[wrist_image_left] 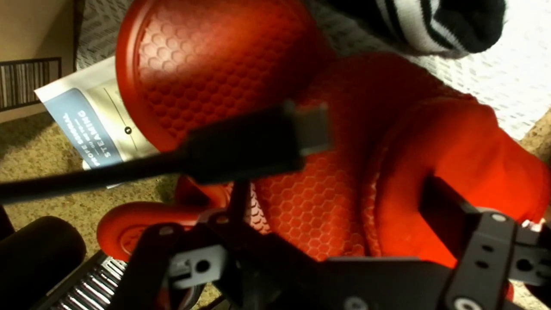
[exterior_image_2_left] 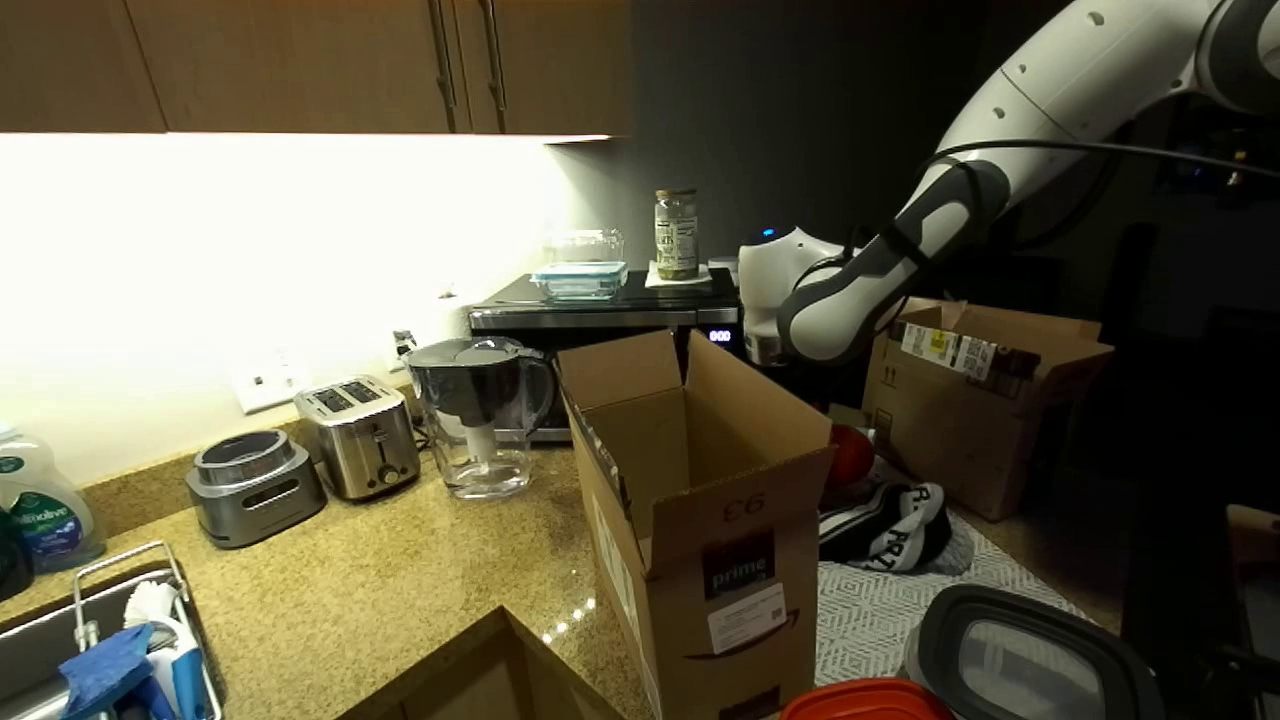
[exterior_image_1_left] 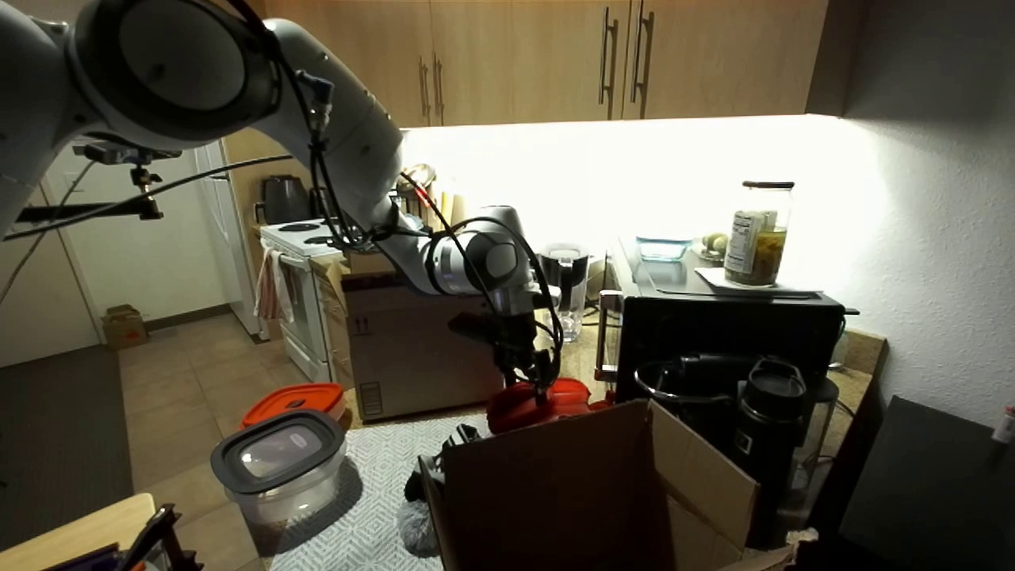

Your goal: Put the red object into the cardboard box

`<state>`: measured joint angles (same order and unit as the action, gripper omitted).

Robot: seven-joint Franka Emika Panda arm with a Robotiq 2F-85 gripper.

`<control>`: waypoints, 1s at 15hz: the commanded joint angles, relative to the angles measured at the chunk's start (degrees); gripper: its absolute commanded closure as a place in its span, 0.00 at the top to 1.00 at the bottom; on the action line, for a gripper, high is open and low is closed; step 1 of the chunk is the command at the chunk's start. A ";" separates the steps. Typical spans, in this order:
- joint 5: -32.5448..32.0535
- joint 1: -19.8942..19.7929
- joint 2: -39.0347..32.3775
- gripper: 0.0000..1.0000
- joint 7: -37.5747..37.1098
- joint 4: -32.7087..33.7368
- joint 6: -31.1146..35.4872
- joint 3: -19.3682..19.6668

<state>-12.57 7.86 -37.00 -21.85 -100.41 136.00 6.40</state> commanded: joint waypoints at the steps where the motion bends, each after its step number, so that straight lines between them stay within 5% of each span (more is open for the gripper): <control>1: 1.01 0.65 -0.34 1.00 -0.98 1.09 0.05 0.12; 11: 4.81 0.57 -0.28 1.00 -0.83 1.33 -0.14 -1.79; 12: 5.35 0.53 -0.36 0.75 -0.86 1.29 0.01 -1.83; 15: 6.02 0.49 -0.57 0.61 -0.85 1.32 0.04 -1.67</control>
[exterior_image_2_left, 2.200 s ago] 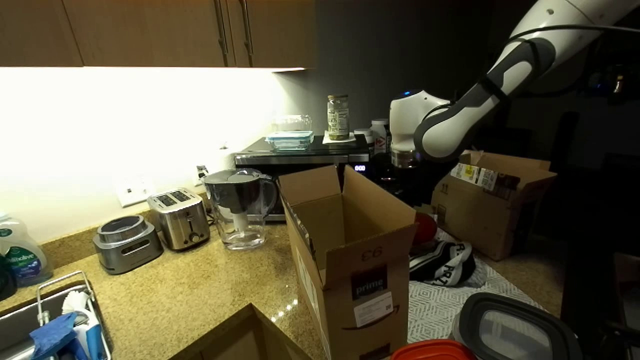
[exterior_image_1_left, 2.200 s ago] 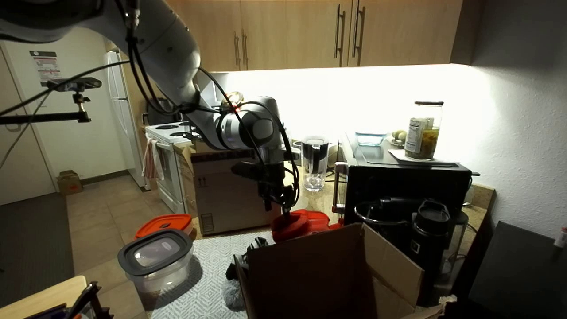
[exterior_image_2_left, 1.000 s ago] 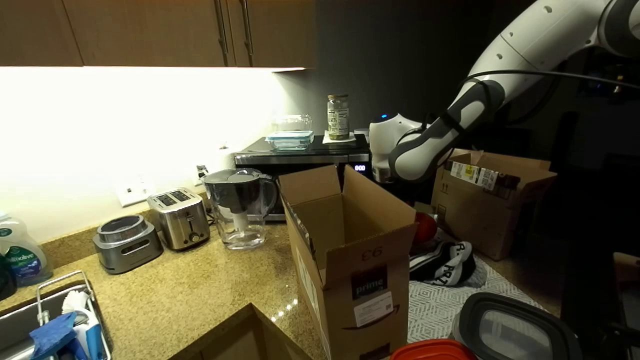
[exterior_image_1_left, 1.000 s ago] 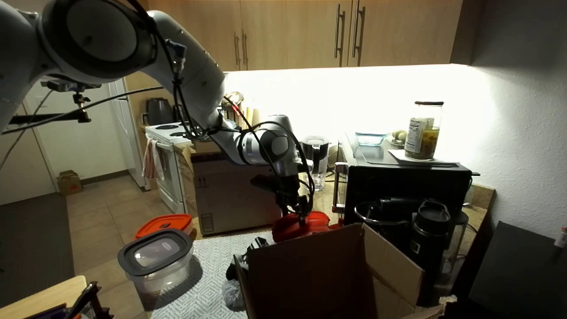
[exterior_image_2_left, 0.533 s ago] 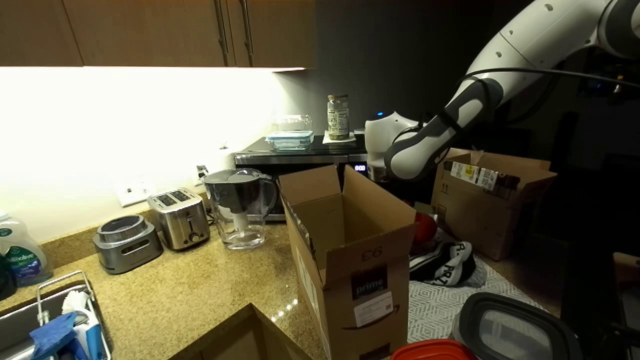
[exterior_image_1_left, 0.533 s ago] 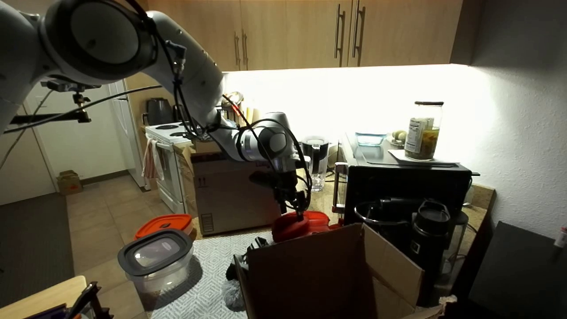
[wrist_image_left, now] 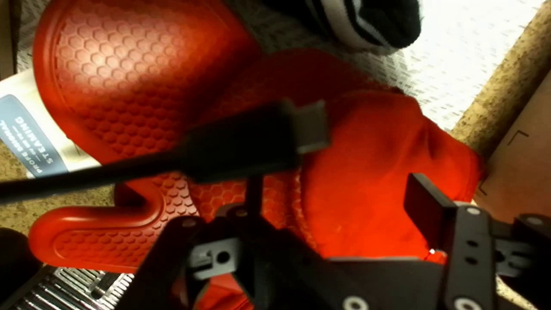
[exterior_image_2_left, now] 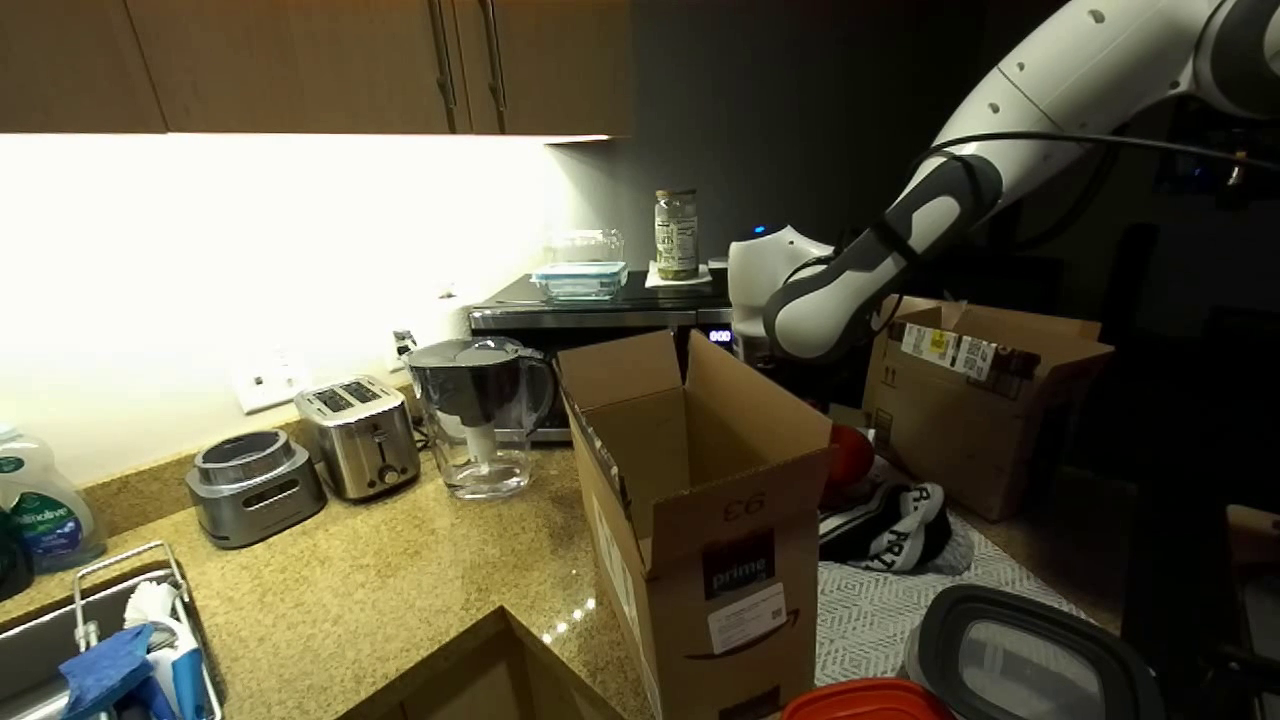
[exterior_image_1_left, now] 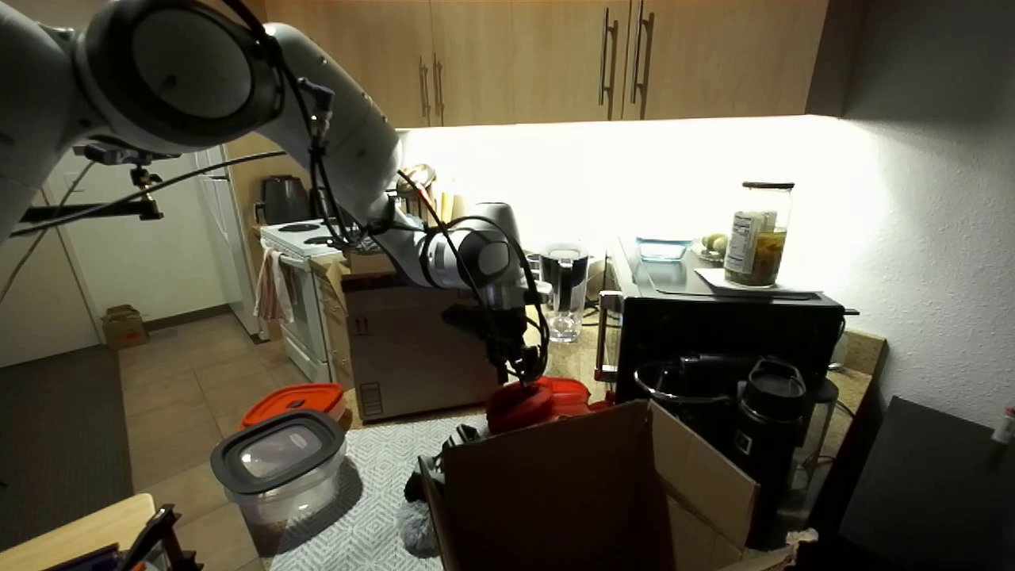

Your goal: Put the red object into the cardboard box

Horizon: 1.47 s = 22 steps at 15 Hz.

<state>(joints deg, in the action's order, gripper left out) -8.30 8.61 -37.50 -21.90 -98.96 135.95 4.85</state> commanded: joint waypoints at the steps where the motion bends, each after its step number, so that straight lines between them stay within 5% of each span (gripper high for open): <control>1: 2.02 -0.36 -0.09 0.55 -0.74 -0.12 0.07 -0.13; 9: 2.57 -0.34 0.51 0.02 -1.03 -0.57 -0.21 0.26; 22: 2.00 -2.68 15.73 0.03 1.13 -9.75 -5.68 0.72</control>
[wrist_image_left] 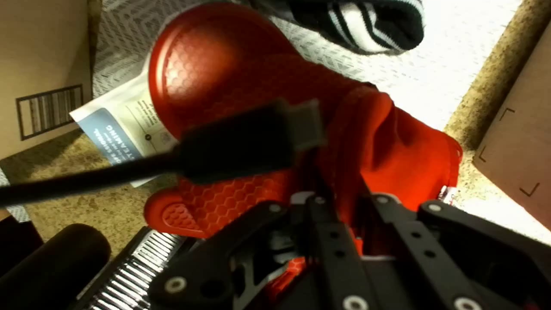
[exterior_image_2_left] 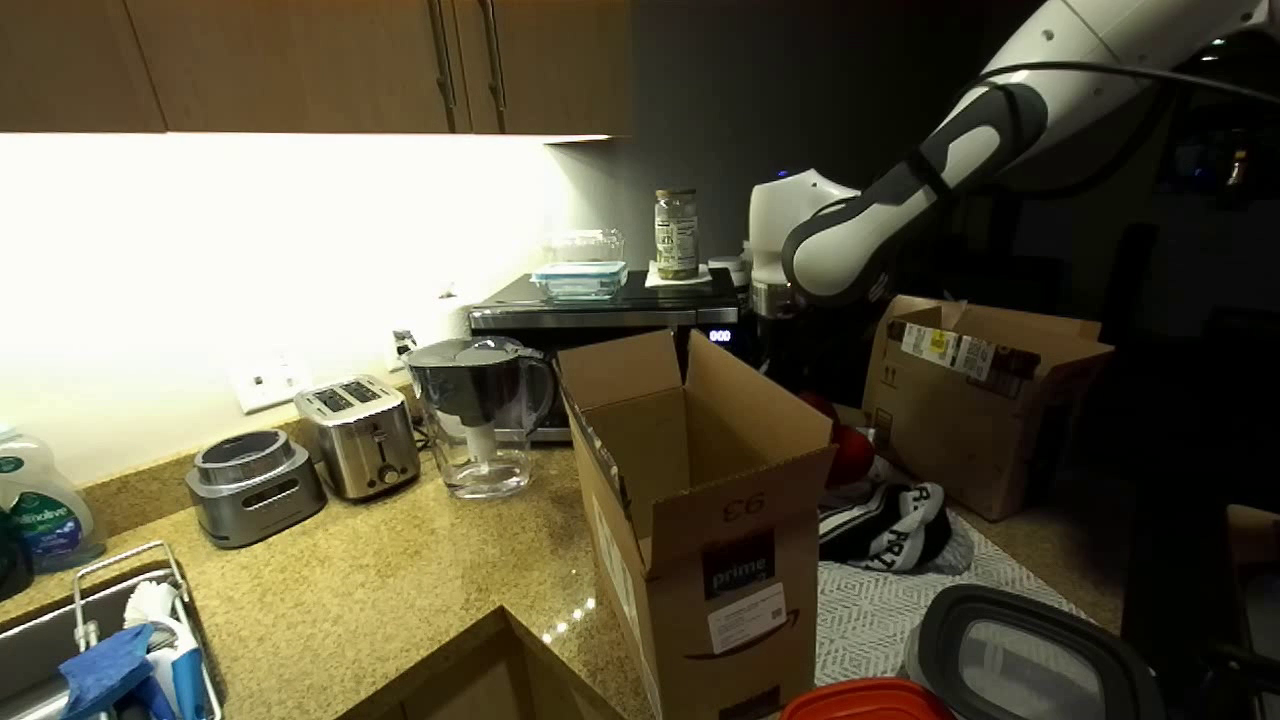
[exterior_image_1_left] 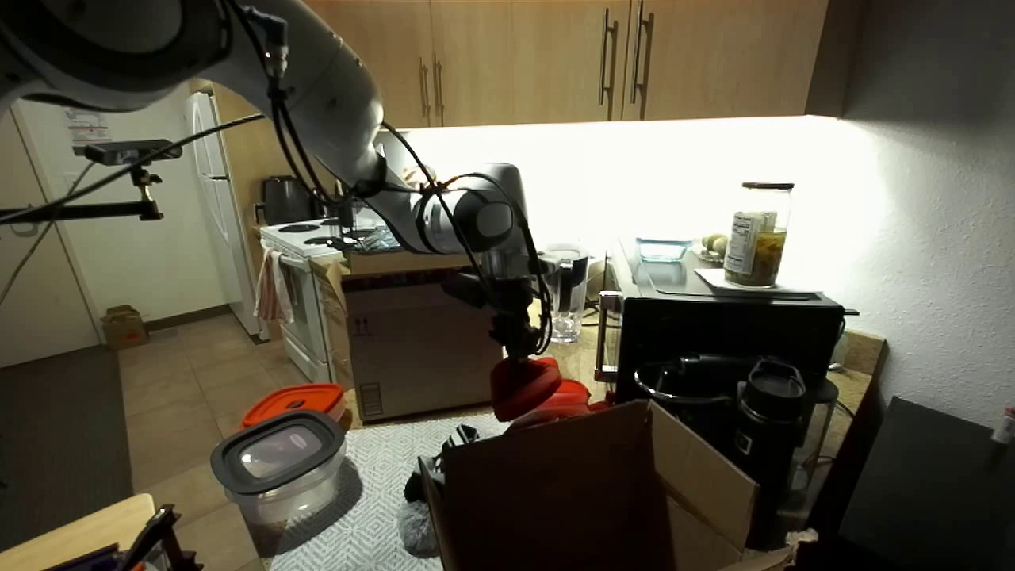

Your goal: Put the red object into the cardboard box

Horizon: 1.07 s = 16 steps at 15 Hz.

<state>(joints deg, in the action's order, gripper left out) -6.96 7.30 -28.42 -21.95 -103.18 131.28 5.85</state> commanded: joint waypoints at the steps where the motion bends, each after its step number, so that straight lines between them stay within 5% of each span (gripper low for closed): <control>1: 0.81 -1.89 8.28 0.03 1.47 -6.42 -1.52 -0.37; 16: 1.59 -10.53 25.70 0.03 3.59 -13.57 -10.80 1.09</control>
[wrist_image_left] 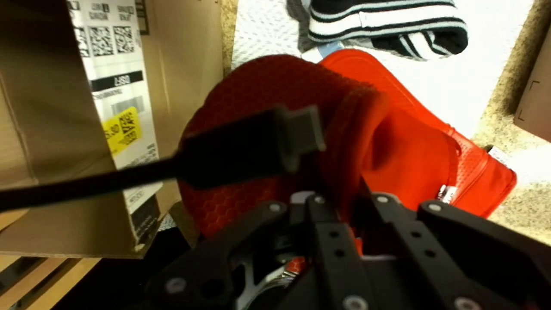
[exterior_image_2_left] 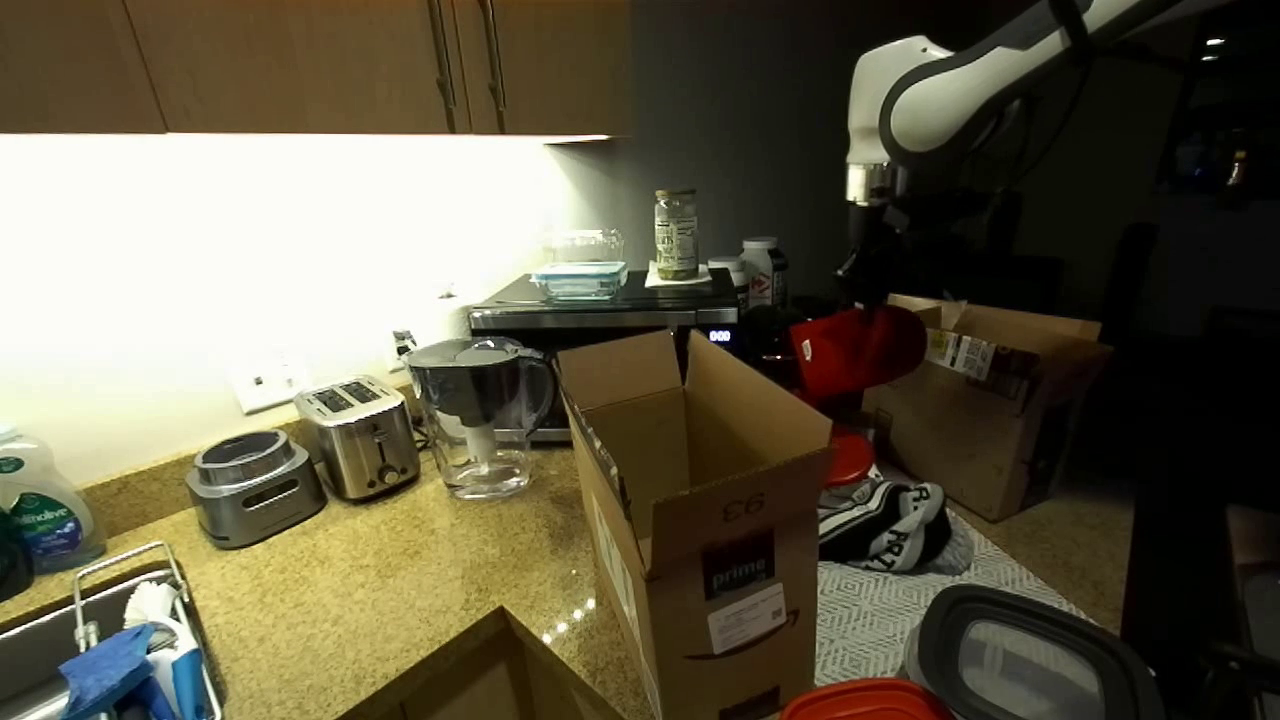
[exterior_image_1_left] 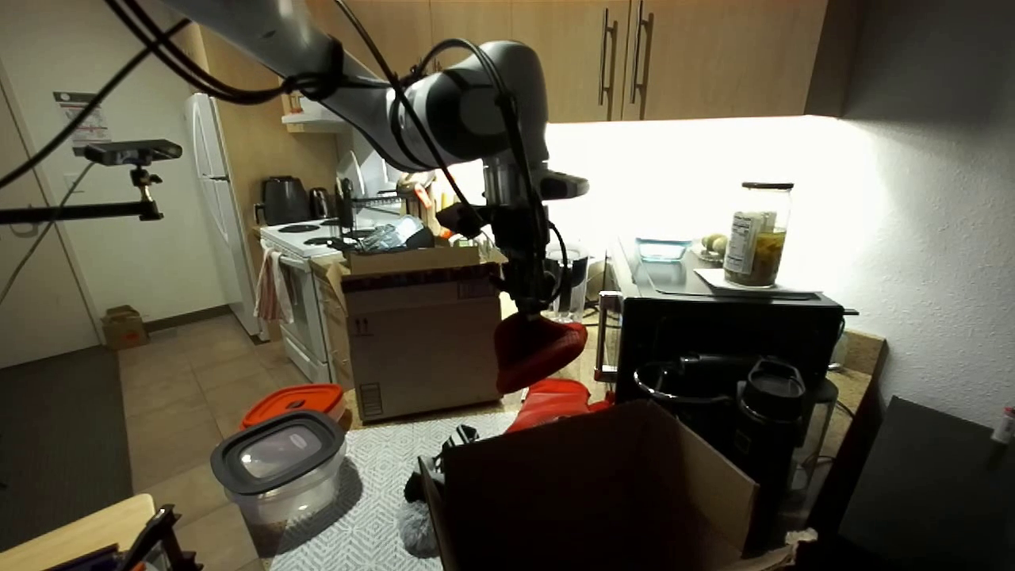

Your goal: Put the red object into the cardboard box

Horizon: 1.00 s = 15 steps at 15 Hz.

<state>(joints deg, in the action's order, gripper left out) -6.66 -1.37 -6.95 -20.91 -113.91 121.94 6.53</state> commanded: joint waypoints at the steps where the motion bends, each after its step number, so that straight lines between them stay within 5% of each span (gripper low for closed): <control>1: 1.11 -2.39 4.96 0.03 2.58 -3.03 -1.87 0.72; 15: 1.31 -9.13 10.25 0.03 2.64 -3.56 -5.88 5.48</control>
<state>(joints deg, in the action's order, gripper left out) -6.66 -8.75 1.30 -20.40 -116.07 117.03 11.27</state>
